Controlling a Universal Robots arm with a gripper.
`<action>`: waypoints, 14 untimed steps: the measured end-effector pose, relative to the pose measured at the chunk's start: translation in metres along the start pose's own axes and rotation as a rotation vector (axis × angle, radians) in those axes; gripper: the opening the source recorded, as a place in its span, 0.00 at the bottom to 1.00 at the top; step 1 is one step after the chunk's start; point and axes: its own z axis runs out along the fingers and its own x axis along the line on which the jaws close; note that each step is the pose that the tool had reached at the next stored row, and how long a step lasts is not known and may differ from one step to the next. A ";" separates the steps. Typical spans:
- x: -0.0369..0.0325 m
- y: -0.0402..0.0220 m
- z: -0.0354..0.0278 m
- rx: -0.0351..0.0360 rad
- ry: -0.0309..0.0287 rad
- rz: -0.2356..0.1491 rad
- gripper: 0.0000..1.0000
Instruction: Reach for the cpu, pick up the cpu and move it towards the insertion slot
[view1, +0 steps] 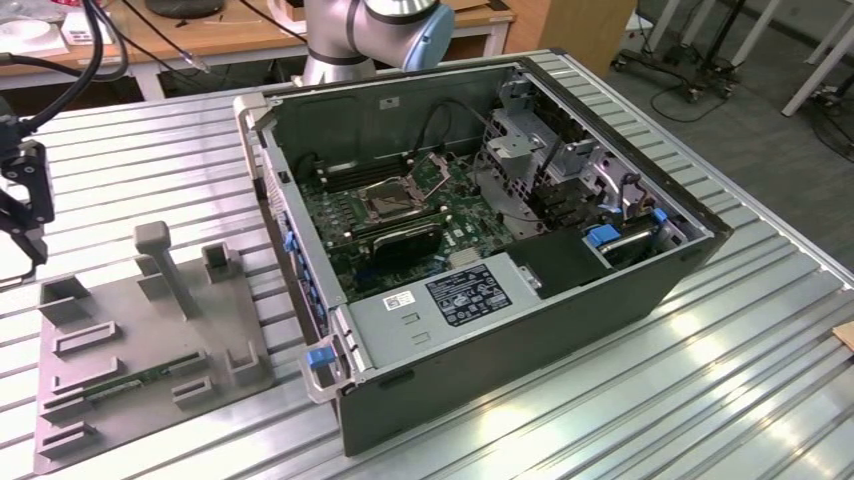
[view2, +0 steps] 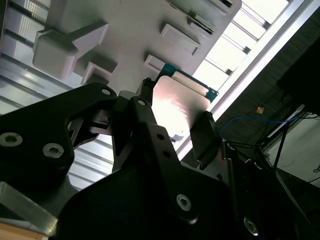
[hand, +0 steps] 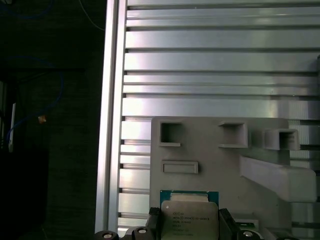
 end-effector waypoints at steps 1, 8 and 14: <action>-0.0003 0.0000 0.0000 0.0000 0.0000 0.000 0.54; -0.0014 0.0000 0.0001 -0.0001 -0.0001 0.000 0.54; -0.0028 -0.0001 0.0000 0.0000 0.0000 0.000 0.54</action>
